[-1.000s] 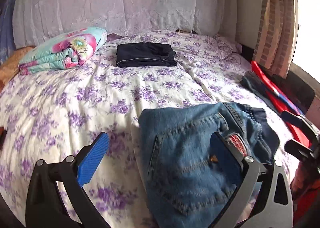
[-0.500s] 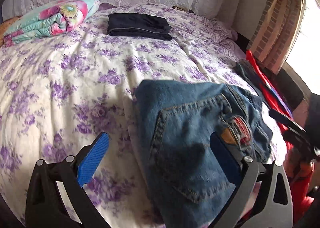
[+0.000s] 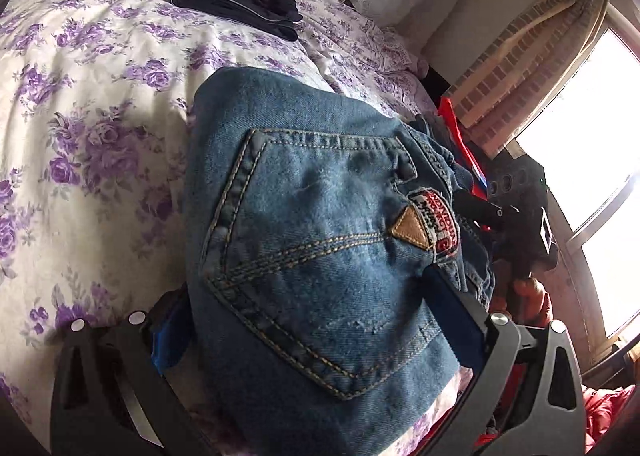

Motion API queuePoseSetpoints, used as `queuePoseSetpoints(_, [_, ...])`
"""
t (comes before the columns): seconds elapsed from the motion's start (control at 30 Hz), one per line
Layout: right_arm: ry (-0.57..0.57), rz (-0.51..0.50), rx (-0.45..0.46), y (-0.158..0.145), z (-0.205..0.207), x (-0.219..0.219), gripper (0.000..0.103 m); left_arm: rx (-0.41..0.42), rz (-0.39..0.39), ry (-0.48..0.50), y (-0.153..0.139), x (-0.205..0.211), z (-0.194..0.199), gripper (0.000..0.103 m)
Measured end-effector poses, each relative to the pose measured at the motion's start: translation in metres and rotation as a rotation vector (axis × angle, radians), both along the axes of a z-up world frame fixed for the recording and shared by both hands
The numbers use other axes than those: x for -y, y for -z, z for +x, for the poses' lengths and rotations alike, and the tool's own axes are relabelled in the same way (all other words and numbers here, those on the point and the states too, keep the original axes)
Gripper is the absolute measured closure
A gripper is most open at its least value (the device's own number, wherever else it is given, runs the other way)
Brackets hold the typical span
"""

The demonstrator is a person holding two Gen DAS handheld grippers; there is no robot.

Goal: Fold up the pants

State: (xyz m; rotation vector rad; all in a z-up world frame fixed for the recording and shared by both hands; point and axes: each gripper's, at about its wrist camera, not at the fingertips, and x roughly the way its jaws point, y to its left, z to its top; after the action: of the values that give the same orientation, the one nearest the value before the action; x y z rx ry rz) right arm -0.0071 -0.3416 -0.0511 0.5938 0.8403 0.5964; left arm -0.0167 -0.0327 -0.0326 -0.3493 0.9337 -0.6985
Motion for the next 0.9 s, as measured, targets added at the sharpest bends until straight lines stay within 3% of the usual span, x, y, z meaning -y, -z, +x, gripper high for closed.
queuePoseSetpoints(0.13, [0.034, -0.011, 0.089, -0.001, -0.018, 0.004, 0.032, 0.054, 0.016, -0.023, -0.003, 0.002, -0.011, 0.007])
queuePoseSetpoints(0.23, [0.076, -0.111, 0.183, -0.011, -0.039, -0.009, 0.041, 0.099, 0.052, -0.06, -0.01, 0.006, -0.022, 0.014])
queuePoseSetpoints(0.33, [0.122, -0.204, 0.274, -0.023, -0.059, -0.02, 0.043, 0.143, 0.048, -0.096, -0.017, 0.004, -0.03, 0.018])
queuePoseSetpoints(0.43, [0.16, -0.203, 0.316, -0.027, -0.073, -0.019, 0.043, 0.175, 0.03, -0.122, -0.02, 0.002, -0.036, 0.021])
queuePoseSetpoints(0.63, [0.204, -0.187, 0.373, -0.036, -0.094, -0.017, 0.044, 0.305, 0.066, -0.145, -0.041, 0.008, -0.058, 0.028])
queuePoseSetpoints(0.77, [0.203, -0.204, 0.416, -0.058, -0.089, -0.015, 0.044, 0.35, 0.06, -0.15, -0.057, 0.01, -0.057, 0.028])
queuePoseSetpoints(0.9, [0.2, -0.226, 0.467, -0.094, -0.06, -0.011, 0.044, 0.403, 0.064, -0.144, -0.087, 0.015, -0.032, 0.028])
